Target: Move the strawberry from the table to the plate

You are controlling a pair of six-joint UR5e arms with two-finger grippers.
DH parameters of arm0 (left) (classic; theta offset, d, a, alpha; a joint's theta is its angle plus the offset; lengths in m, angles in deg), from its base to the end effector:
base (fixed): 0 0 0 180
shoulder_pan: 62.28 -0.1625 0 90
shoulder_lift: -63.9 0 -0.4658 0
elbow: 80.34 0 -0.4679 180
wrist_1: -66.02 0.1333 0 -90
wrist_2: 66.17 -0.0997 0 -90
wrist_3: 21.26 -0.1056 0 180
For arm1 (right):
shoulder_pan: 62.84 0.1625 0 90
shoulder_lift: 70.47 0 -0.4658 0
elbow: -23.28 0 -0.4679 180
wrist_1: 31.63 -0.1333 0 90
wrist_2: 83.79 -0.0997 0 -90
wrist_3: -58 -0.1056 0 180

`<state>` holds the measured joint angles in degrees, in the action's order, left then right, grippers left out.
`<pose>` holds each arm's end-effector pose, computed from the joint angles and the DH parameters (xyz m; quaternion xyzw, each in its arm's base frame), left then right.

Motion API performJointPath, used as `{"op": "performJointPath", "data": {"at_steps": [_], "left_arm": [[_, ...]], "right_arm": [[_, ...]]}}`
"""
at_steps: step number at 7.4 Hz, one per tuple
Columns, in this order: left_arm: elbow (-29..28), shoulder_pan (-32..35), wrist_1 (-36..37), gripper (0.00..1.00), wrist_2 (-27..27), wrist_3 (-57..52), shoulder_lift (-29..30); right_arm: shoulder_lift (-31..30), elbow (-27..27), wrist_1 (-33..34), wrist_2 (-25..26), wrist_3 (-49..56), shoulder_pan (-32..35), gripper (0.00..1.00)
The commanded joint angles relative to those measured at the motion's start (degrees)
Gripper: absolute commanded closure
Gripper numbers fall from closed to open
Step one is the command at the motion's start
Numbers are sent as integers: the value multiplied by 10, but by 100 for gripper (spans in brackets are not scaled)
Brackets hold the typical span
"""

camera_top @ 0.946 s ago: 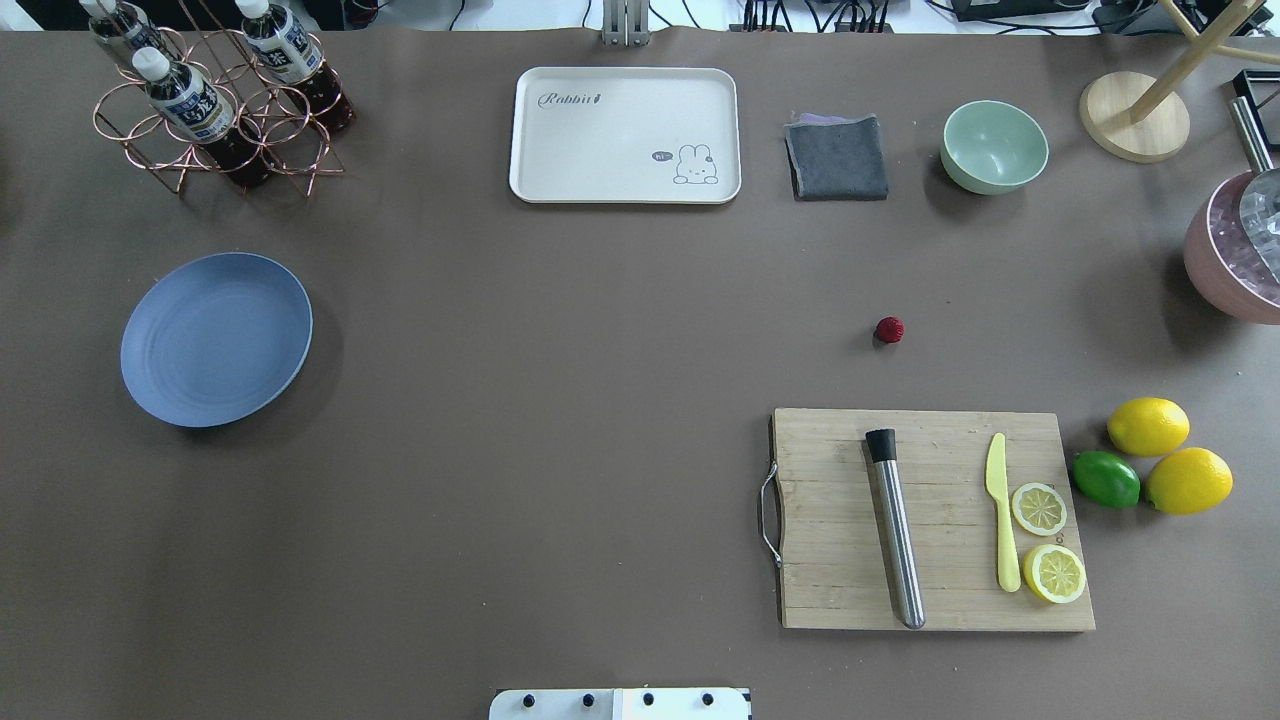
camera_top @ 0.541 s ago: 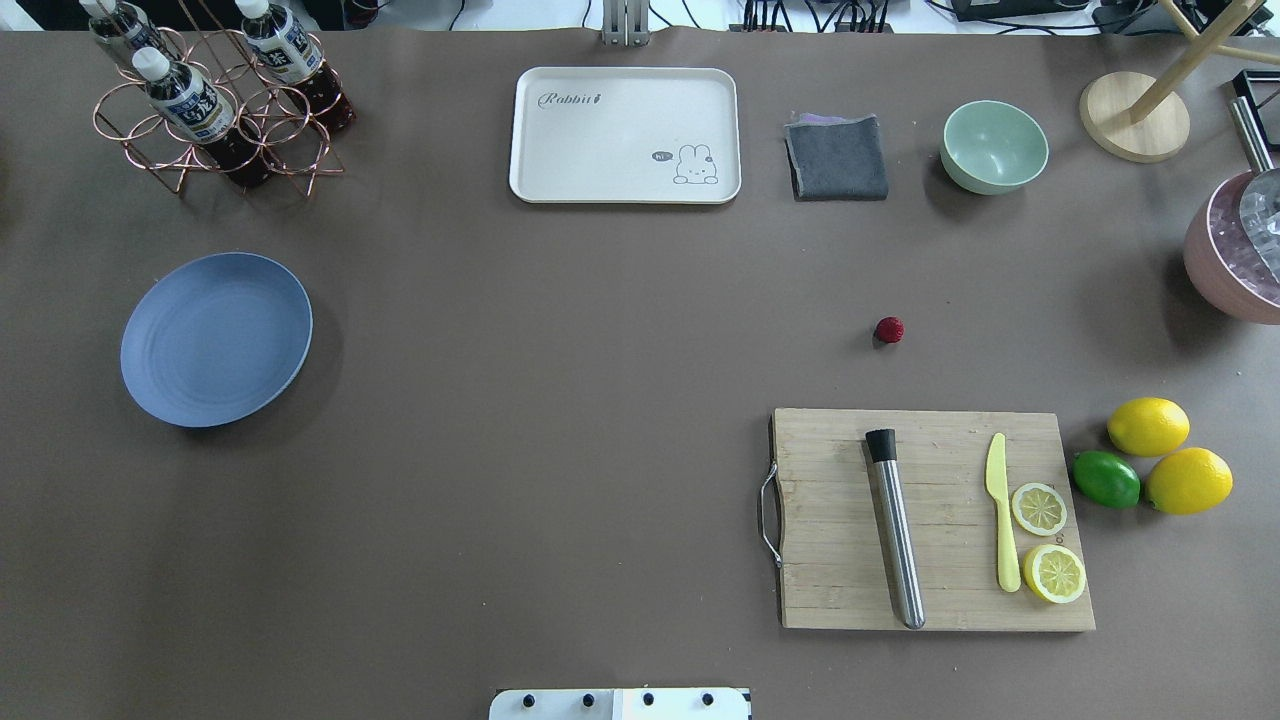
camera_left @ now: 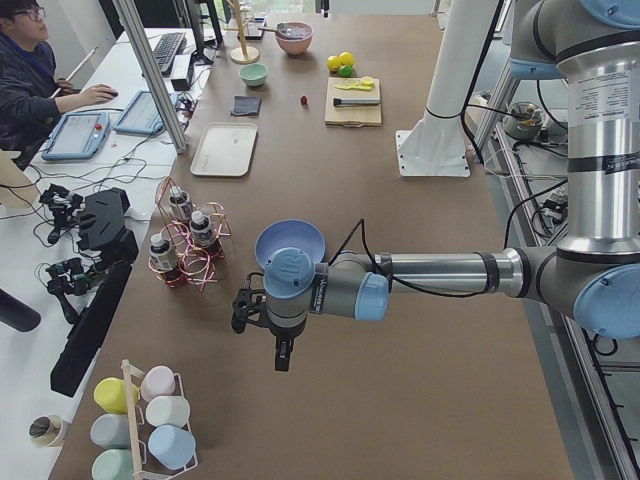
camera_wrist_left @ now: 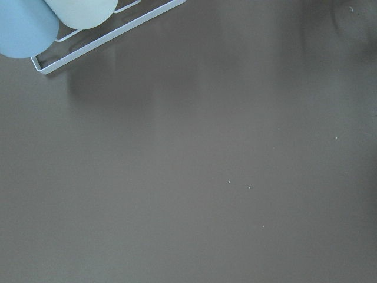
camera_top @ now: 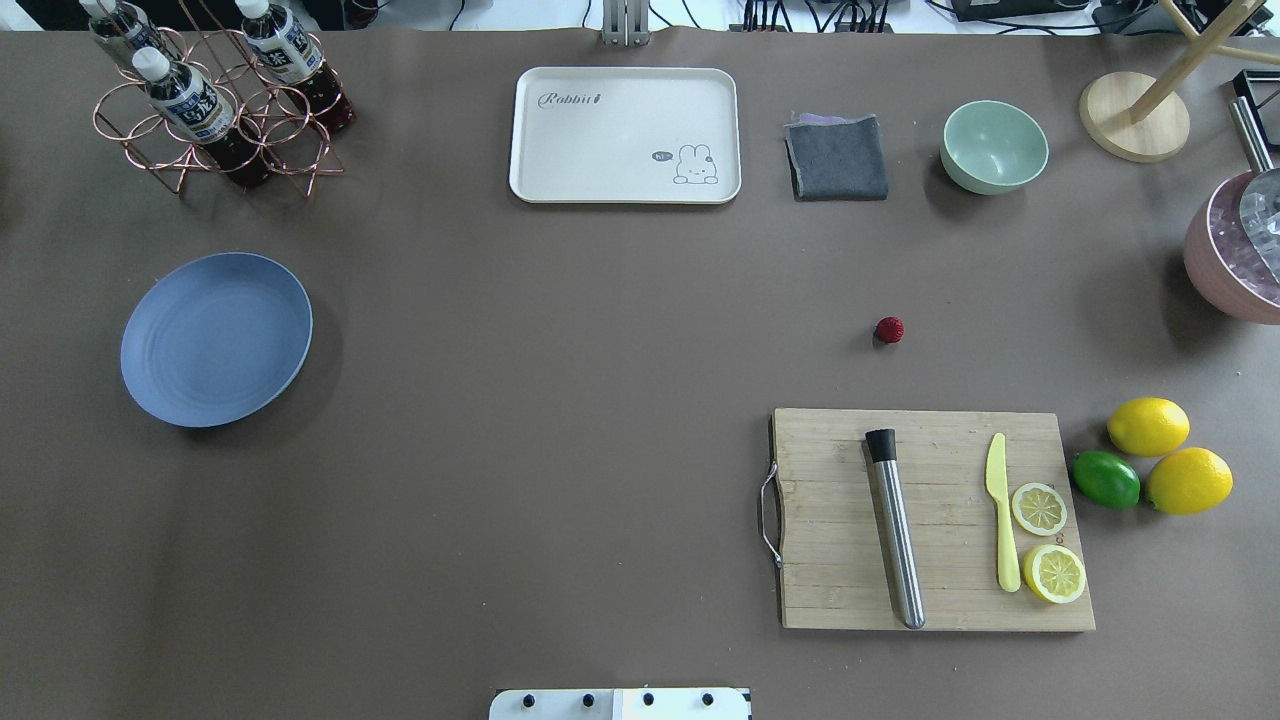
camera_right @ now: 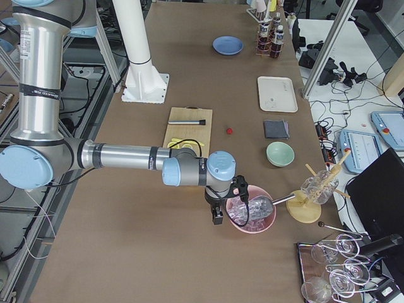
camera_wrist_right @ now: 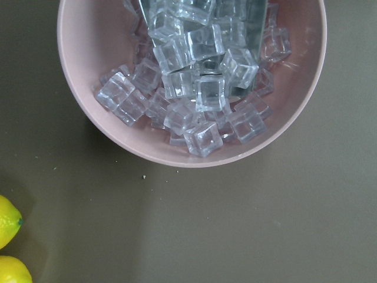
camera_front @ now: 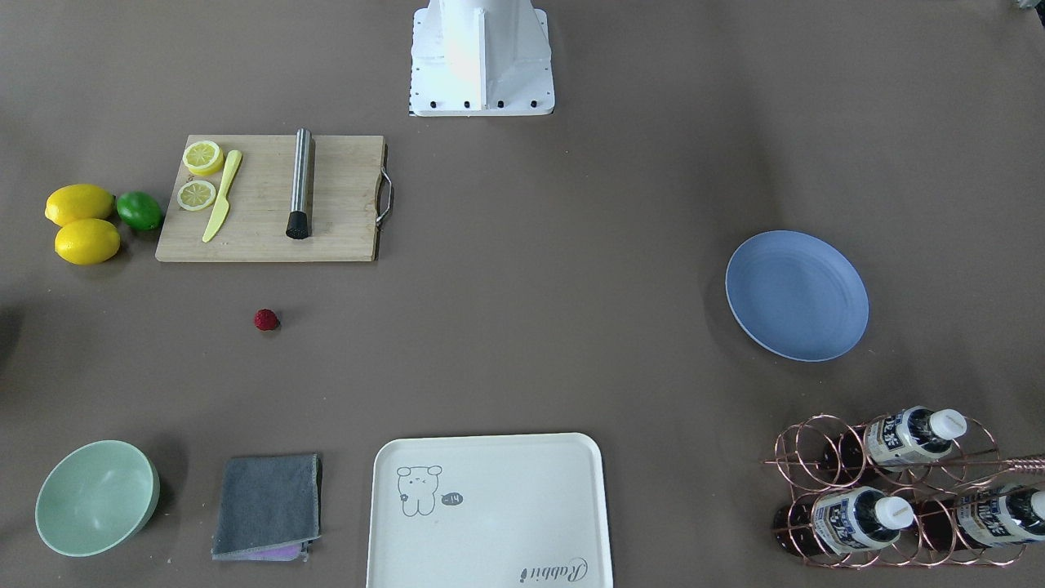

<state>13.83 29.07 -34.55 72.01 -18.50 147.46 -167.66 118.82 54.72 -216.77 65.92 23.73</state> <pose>-0.0669 -0.5227 0.6992 0.0611 0.4079 -0.0031 0.9110 0.0306 -0.5145 0.7118 0.0306 -0.3654 -0.0984 0.9251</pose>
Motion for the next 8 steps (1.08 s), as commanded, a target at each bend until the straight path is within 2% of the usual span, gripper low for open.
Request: {"op": "performJointPath", "data": {"at_steps": [1, 2, 4, 5, 6, 7, 8], "left_arm": [[-2, 9, -47, 2, 115, -1, -2], [-7, 11, -99, 2, 113, 4, -1], [-2, 4, -102, 2, 118, 19, 58], [-3, -7, -106, 2, 115, 43, 60], [-3, -23, -106, 0, 105, 47, 56], [-11, -41, -106, 0, 80, 52, 55], [-28, -50, -112, 1, 75, 79, 60]], "right_arm": [[0, 8, -68, -28, -3, 0, 0], [1, 10, -117, -28, -23, 0, 0], [15, 28, -166, -37, -72, -3, 0], [23, 27, -167, -53, -74, -20, 0], [35, 27, -167, -66, -116, -42, 0], [43, 36, -194, -54, -221, -80, 0], [44, 36, -229, -28, -274, -112, 0]]}}
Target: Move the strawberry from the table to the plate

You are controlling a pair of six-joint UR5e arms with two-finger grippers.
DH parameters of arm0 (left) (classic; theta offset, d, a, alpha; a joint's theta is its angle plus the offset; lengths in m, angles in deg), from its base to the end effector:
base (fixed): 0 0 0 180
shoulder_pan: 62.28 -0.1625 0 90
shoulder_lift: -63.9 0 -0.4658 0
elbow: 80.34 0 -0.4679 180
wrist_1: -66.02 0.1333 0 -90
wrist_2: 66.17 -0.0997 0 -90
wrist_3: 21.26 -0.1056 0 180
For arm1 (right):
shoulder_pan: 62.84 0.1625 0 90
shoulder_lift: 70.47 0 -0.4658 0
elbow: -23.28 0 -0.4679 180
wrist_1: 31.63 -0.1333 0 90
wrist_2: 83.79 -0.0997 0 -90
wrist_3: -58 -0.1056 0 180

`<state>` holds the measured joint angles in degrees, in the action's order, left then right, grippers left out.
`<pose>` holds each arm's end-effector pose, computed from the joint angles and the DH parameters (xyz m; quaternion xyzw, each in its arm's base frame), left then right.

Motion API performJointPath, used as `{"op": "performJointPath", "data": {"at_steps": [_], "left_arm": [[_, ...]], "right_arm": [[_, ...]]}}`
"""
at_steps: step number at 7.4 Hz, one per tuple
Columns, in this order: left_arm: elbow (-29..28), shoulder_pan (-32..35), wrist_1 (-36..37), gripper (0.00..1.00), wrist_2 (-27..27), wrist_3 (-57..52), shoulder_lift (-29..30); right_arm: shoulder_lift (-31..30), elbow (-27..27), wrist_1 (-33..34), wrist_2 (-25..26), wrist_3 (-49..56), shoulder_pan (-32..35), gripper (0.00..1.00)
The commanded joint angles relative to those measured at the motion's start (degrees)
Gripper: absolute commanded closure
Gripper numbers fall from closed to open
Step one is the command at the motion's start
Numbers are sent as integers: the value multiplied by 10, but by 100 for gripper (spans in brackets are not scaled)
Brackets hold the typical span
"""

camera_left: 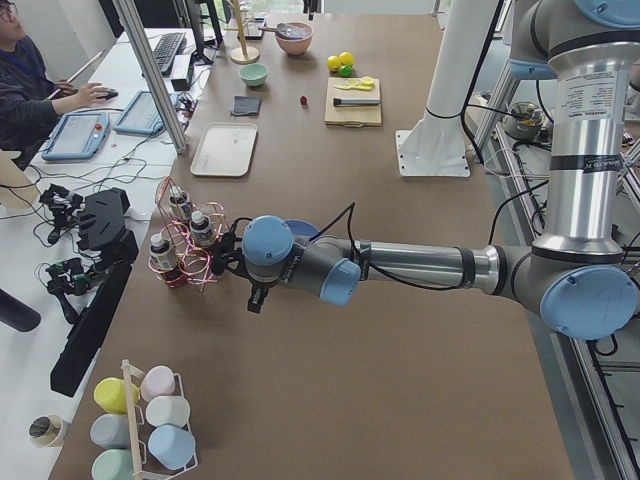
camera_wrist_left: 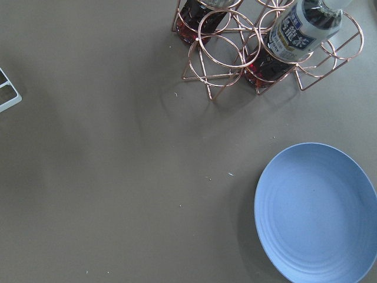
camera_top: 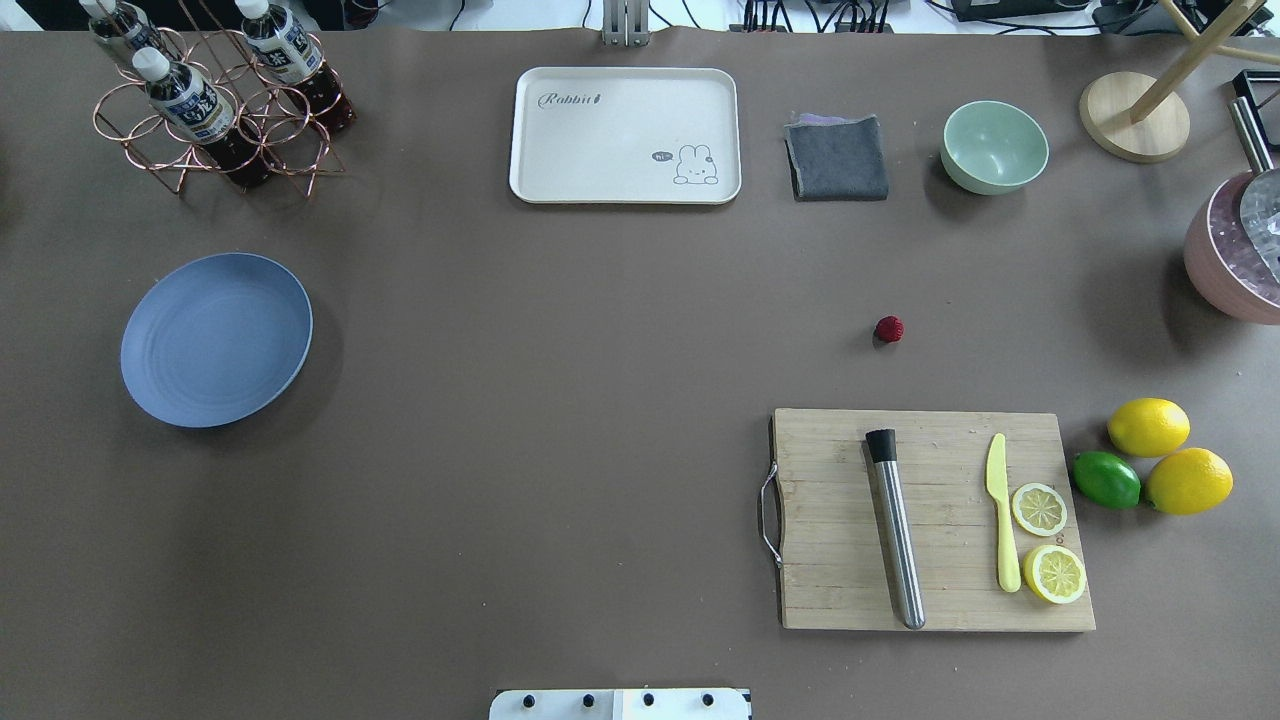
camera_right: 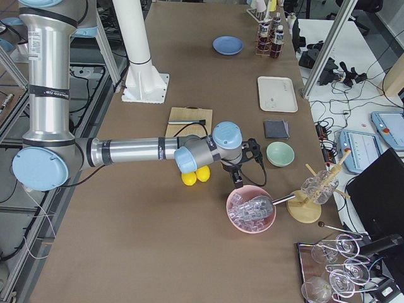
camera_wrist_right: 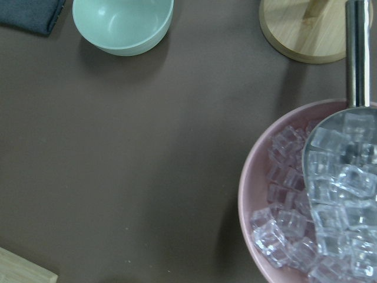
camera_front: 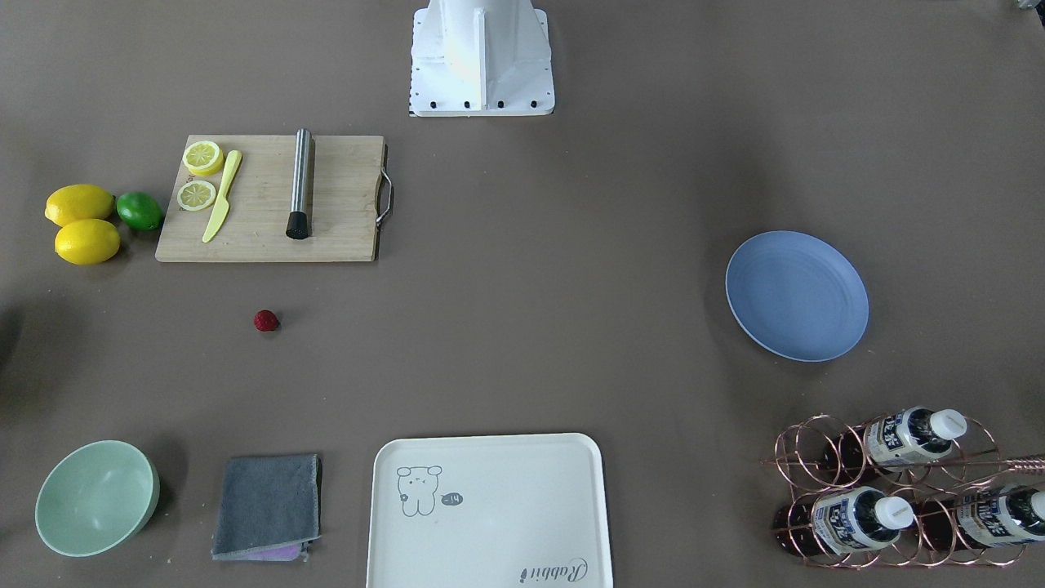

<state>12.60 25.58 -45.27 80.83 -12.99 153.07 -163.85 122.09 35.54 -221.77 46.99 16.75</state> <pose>-0.0232 -0.5764 0.6242 0.1351 0.4815 0.0506 0.8645 -0.0472 -0.5603 0.5983 0.1459 -0.4289 -0.0946 0.8865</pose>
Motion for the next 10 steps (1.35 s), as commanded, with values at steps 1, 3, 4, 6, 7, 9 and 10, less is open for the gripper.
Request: {"op": "performJointPath", "data": {"at_steps": [1, 3, 4, 6, 7, 9, 10], "left_arm": [[-29, -44, -28, 2, -22, 55, 7], [-69, -103, -143, 2, -71, 162, 13], [-104, -130, -194, 2, -90, 194, 23], [-146, -171, -233, 2, -128, 215, 42], [-146, -186, -234, 2, -130, 240, 53], [-154, -229, -276, 15, -132, 312, 64], [-173, -248, -300, 16, -148, 323, 76]], "right_arm": [[13, 9, -49, 41, -137, -75, 0], [42, 12, -53, 102, -220, -140, 1], [69, 12, -52, 125, -259, -173, 1], [115, 9, -48, 184, -358, -246, 4], [136, 4, -46, 198, -401, -275, 5], [163, 1, -41, 233, -446, -319, 6], [167, 1, -39, 245, -451, -331, 6]]}}
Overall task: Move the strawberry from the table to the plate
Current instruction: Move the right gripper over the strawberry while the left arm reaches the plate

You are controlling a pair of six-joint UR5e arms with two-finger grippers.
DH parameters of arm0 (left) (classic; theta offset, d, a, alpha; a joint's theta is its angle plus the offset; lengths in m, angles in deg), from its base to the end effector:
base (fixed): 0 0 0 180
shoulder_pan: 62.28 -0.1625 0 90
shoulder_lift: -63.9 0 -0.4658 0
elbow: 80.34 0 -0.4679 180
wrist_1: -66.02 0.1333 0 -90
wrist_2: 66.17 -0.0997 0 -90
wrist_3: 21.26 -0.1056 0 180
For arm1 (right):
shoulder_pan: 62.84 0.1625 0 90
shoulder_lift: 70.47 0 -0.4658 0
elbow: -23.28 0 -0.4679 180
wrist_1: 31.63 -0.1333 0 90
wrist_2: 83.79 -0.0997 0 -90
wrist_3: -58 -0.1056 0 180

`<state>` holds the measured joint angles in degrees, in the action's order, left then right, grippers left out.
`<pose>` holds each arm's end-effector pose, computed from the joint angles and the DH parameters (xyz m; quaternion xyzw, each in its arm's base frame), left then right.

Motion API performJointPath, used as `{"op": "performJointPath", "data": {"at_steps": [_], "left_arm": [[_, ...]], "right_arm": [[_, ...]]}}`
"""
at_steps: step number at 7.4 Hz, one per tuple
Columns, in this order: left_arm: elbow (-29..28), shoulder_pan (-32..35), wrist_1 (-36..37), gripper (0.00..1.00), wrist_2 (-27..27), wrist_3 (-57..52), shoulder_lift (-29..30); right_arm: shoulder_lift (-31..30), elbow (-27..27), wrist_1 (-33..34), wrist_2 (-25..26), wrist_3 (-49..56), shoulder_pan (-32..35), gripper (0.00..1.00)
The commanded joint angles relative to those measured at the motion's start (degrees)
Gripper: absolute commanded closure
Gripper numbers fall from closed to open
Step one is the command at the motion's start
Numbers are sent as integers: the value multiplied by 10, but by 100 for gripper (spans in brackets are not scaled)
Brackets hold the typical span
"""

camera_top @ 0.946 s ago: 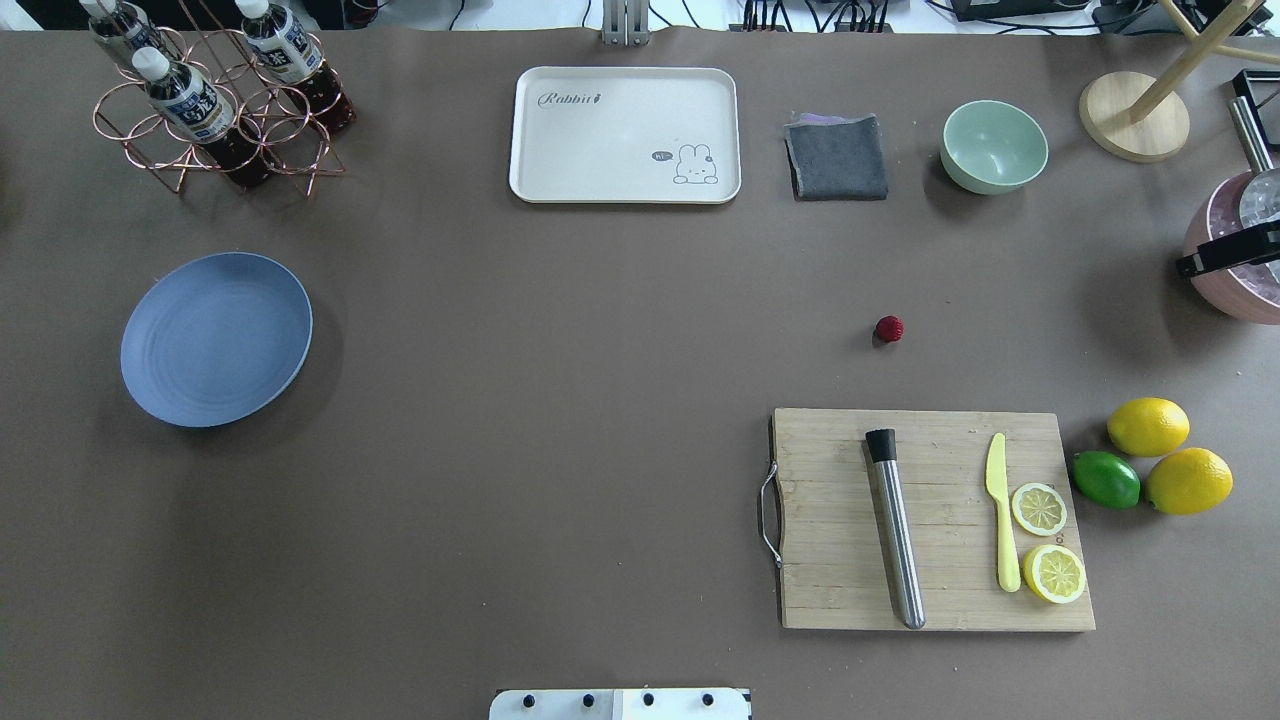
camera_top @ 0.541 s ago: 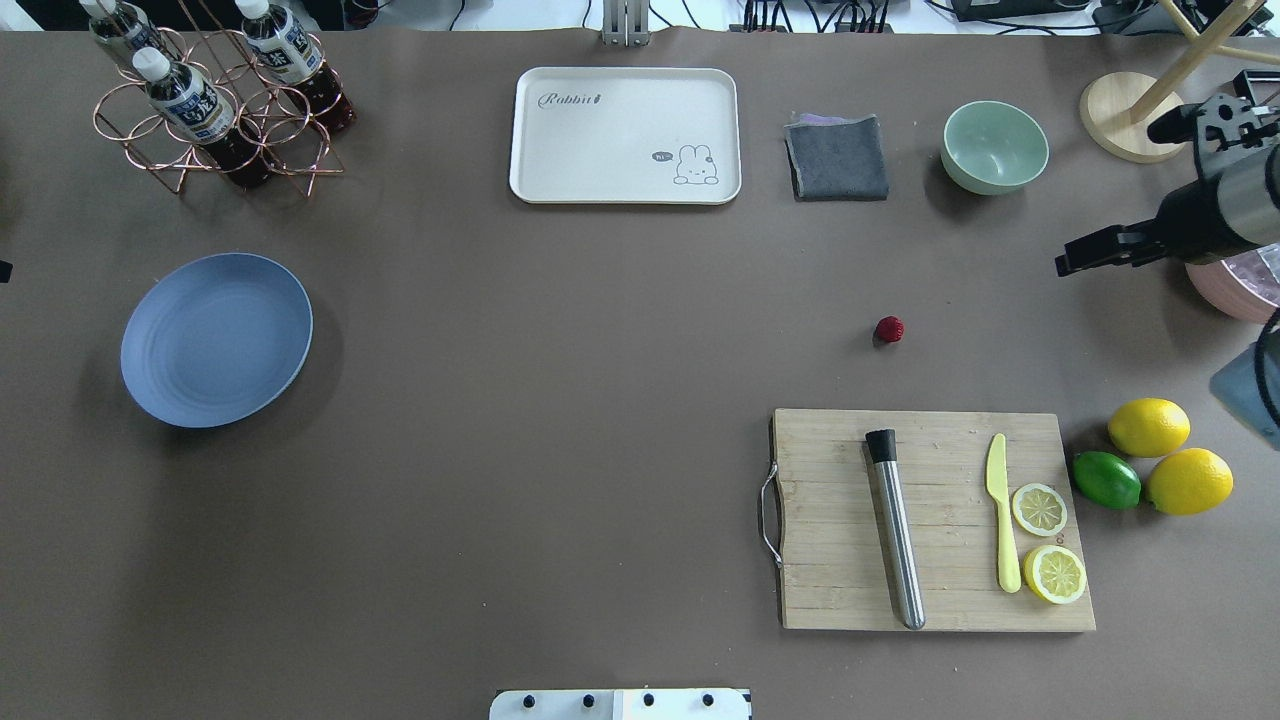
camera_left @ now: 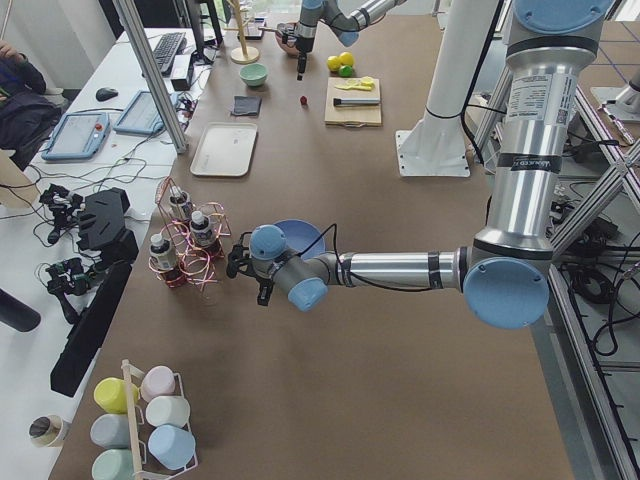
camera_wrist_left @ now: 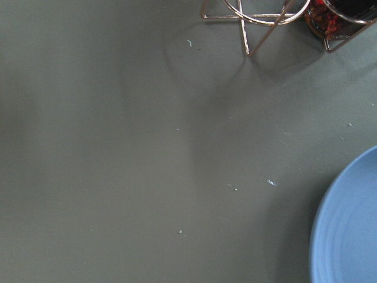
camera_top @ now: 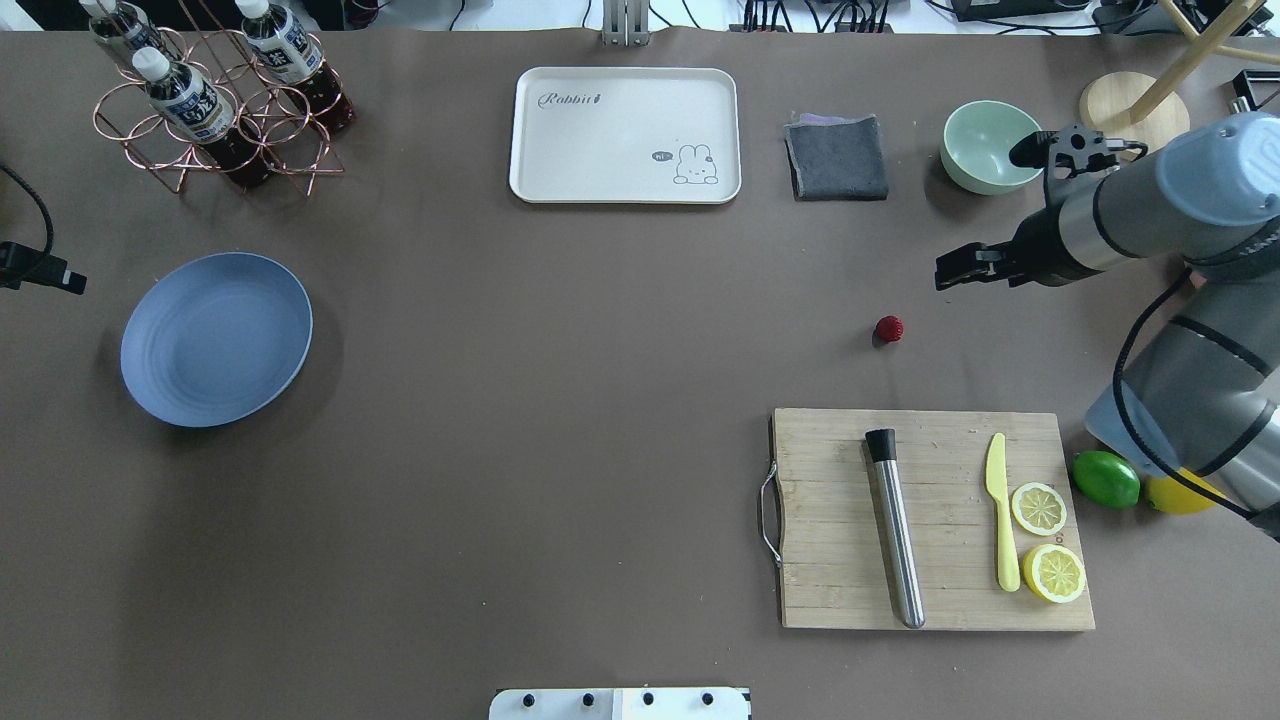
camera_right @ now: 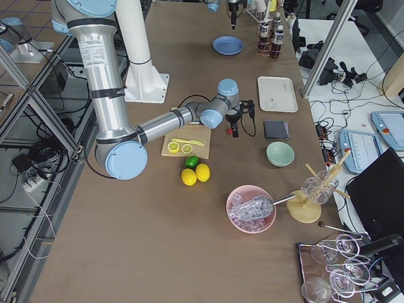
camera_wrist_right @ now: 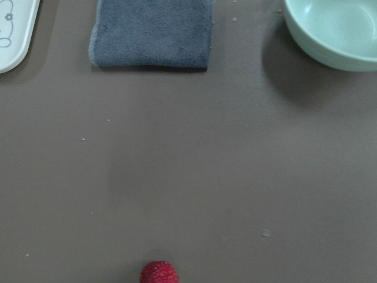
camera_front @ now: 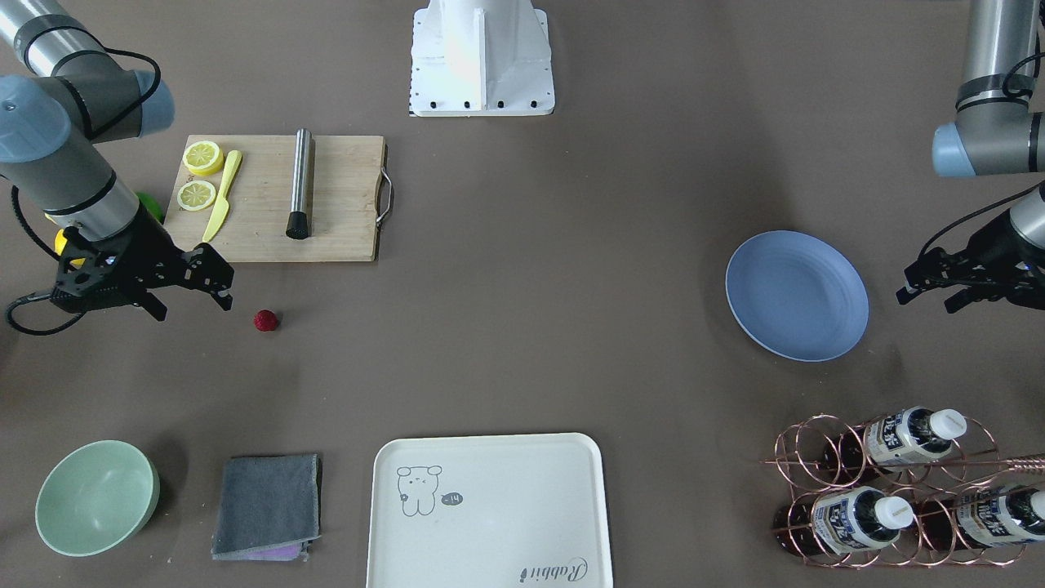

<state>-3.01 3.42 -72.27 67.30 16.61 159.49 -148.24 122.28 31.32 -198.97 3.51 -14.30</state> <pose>0.2061 -0.6039 0.6757 0.1010 0.4656 0.0267 0.8788 -0.3790 -0.5625 0.4375 0.1194 -0.4297 0.0125 0.8950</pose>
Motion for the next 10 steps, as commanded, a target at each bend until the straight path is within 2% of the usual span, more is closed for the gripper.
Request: {"op": "performJointPath", "data": {"at_steps": [1, 2, 3, 4, 6, 7, 8, 9, 10], "left_arm": [[-24, -37, -42, 16, -19, 30, 17], [-18, -39, -44, 24, -17, 52, 18], [-24, -53, -56, 46, -18, 64, 24], [-25, -62, -60, 68, -20, 64, 24], [-25, -66, -66, 81, -21, 64, 20], [-21, -66, -71, 100, -21, 73, 18], [-7, -66, -73, 100, -21, 107, 18], [17, -66, -73, 100, -19, 163, 22], [40, -67, -71, 100, -20, 207, 26]], "right_arm": [[18, -5, 4, 29, -25, -34, 7], [26, -7, 5, 29, -26, -39, 9], [27, -12, 3, 32, -32, -46, 11], [27, -12, 1, 49, -36, -52, 21], [28, -13, 2, 55, -47, -65, 31], [28, -13, 2, 57, -47, -70, 47], [28, -14, 1, 57, -47, -72, 74], [28, -18, 1, 57, -47, -76, 74], [29, -28, 1, 57, -46, -76, 70]]}}
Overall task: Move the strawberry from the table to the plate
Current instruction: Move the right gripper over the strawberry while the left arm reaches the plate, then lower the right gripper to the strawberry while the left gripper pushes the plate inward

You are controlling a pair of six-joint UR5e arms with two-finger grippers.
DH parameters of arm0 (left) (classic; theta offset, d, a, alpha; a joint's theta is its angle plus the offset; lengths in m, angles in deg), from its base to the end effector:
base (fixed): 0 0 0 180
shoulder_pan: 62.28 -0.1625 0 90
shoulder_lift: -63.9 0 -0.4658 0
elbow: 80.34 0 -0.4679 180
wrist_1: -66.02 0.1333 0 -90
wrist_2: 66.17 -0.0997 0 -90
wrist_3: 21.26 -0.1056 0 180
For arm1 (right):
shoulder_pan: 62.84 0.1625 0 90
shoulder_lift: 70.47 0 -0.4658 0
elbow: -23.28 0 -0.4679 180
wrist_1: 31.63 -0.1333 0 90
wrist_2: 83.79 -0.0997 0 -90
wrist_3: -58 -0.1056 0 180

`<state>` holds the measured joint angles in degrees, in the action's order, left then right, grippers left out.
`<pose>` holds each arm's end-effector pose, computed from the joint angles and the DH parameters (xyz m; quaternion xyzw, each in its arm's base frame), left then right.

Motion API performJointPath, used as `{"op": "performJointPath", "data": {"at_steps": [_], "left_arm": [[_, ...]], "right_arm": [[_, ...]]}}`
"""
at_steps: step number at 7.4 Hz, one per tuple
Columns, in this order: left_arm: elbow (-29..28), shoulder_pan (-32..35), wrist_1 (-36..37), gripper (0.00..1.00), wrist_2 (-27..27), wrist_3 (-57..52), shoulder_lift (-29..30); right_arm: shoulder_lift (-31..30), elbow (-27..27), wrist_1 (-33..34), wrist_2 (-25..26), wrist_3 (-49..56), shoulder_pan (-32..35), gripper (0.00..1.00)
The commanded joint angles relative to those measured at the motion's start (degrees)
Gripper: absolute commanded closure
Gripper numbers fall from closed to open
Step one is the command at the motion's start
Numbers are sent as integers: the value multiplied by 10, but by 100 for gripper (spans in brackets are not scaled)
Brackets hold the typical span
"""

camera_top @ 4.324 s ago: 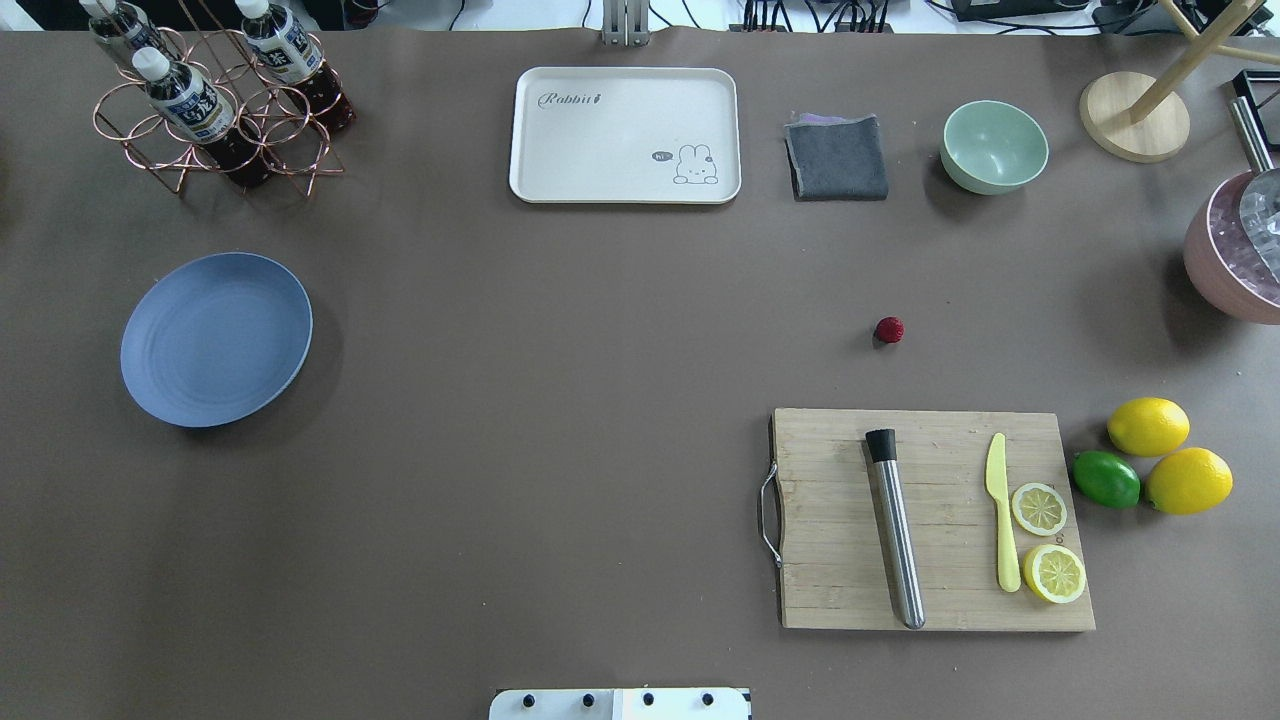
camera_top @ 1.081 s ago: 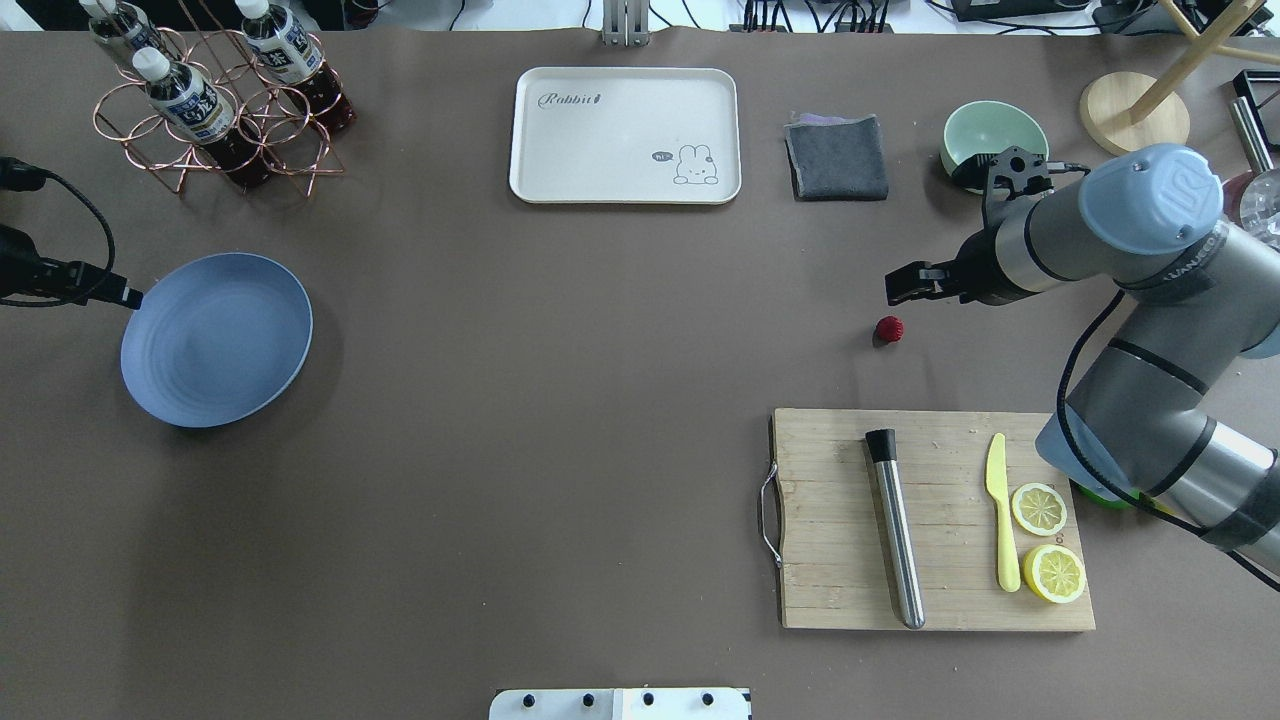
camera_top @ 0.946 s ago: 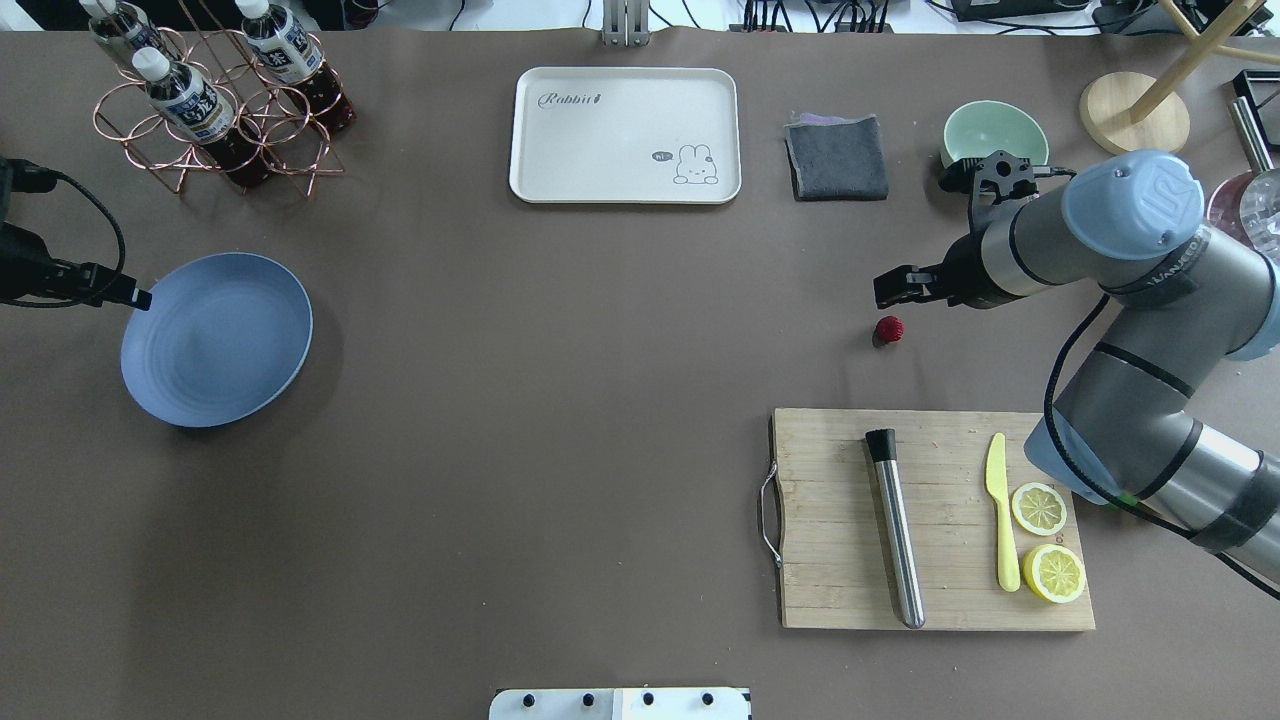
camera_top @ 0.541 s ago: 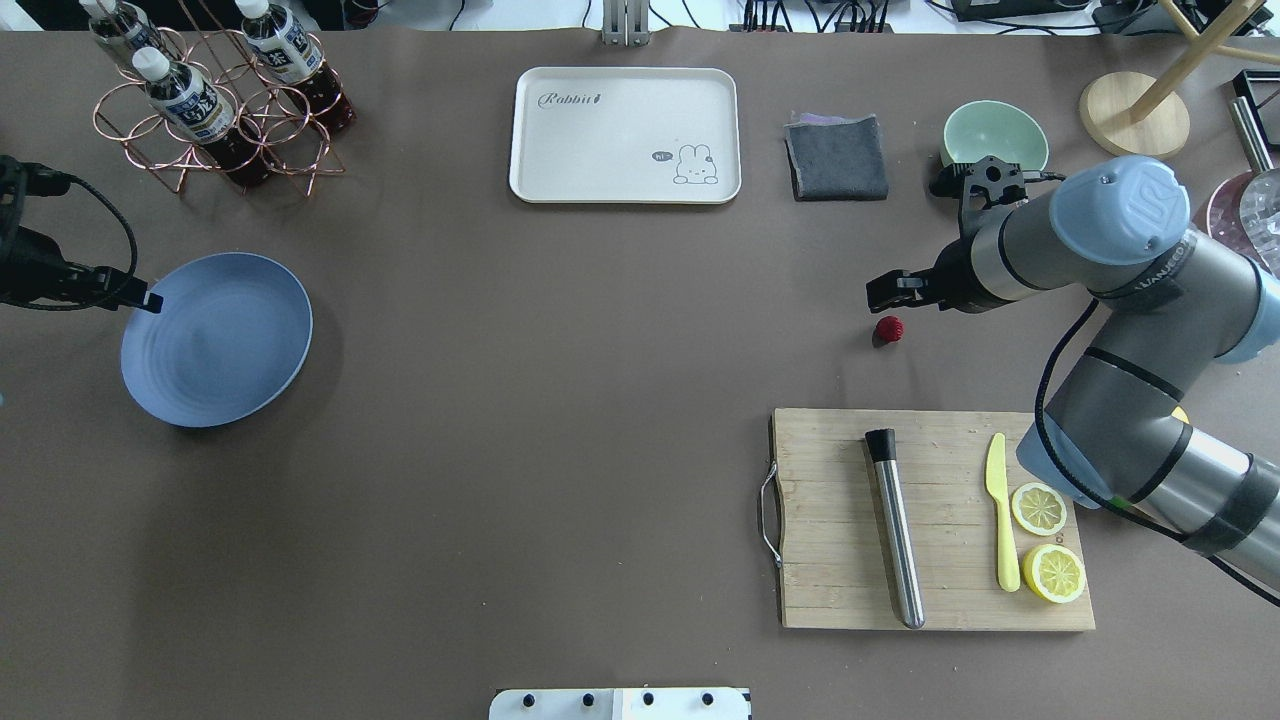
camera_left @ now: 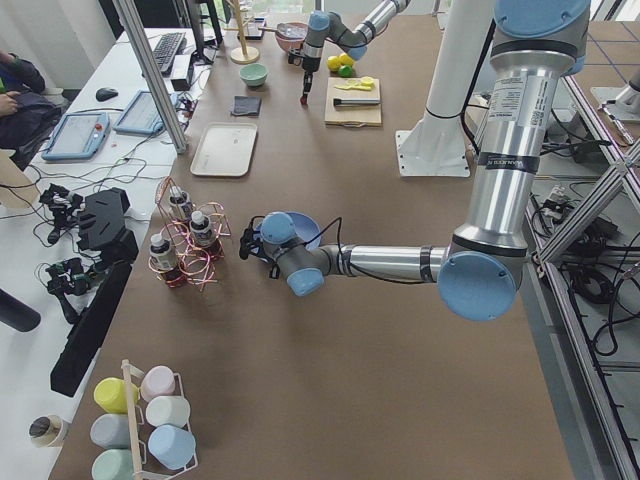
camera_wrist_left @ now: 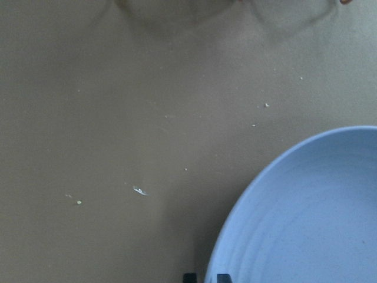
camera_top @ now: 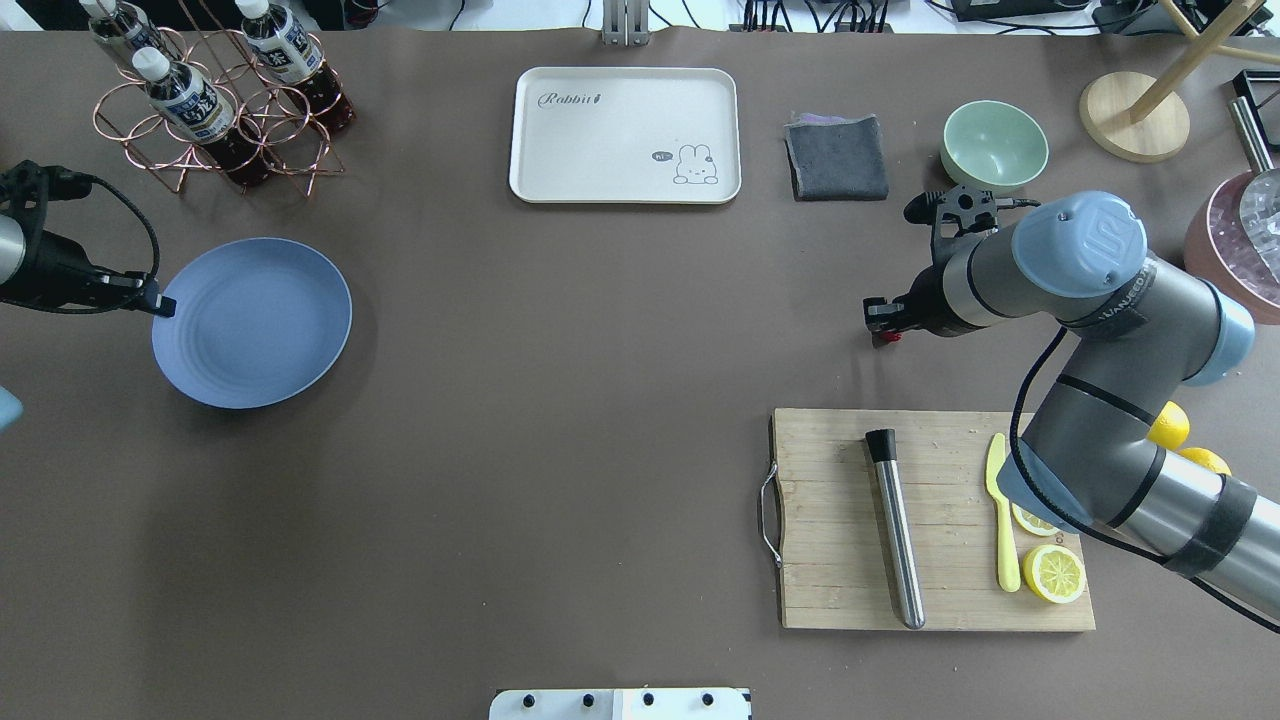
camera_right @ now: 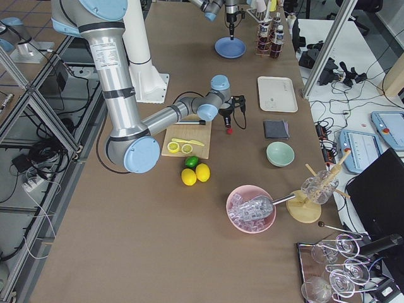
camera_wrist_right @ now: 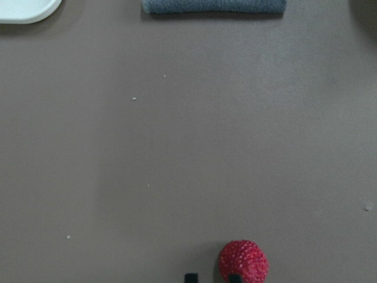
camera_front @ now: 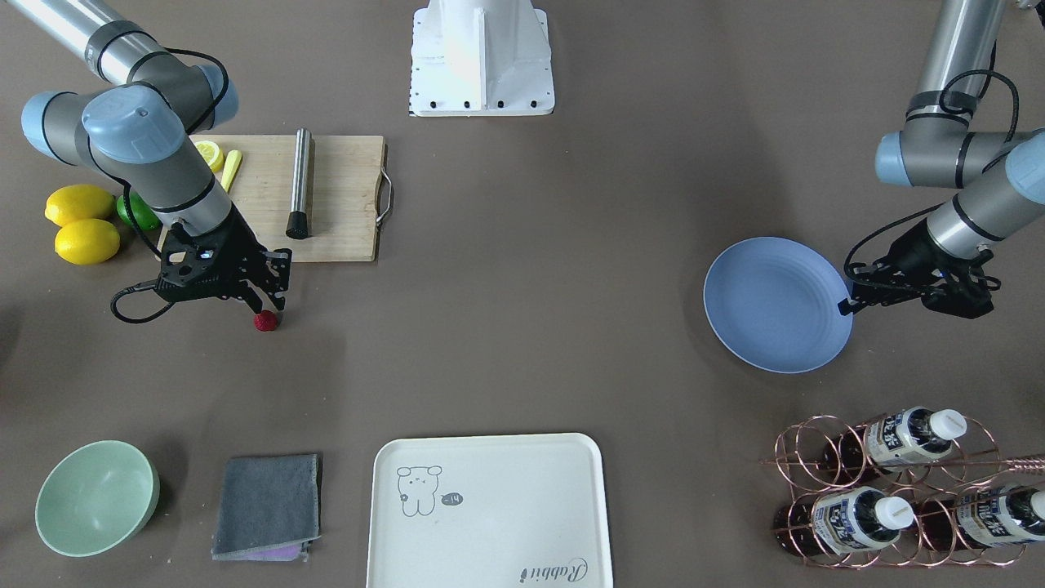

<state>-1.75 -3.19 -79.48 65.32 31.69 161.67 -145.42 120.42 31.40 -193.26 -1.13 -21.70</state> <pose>0.2815 -0.5934 0.6242 0.0914 0.5102 -0.0087 0.8551 -0.4587 -0.5309 0.4253 0.1166 -0.4220 0.0102 0.8990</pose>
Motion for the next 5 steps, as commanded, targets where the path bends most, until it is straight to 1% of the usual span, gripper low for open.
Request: {"op": "performJointPath", "data": {"at_steps": [1, 2, 3, 4, 5], "left_arm": [[33, -2, 3, 100, 0, 63, 11], [38, -2, 4, 100, 0, 75, 19], [52, -9, 3, 100, -3, 125, 32], [67, -36, 4, 100, -17, 152, 37], [78, -59, 4, 100, -39, 170, 40]], "right_arm": [[2, -18, 4, 0, 5, 3, 58], [2, -20, 6, -7, 12, 22, 42], [2, -32, 6, -8, 31, 31, 25], [3, -34, 7, -25, 44, 46, 16], [7, -25, 24, -77, 45, 77, 14]]}}
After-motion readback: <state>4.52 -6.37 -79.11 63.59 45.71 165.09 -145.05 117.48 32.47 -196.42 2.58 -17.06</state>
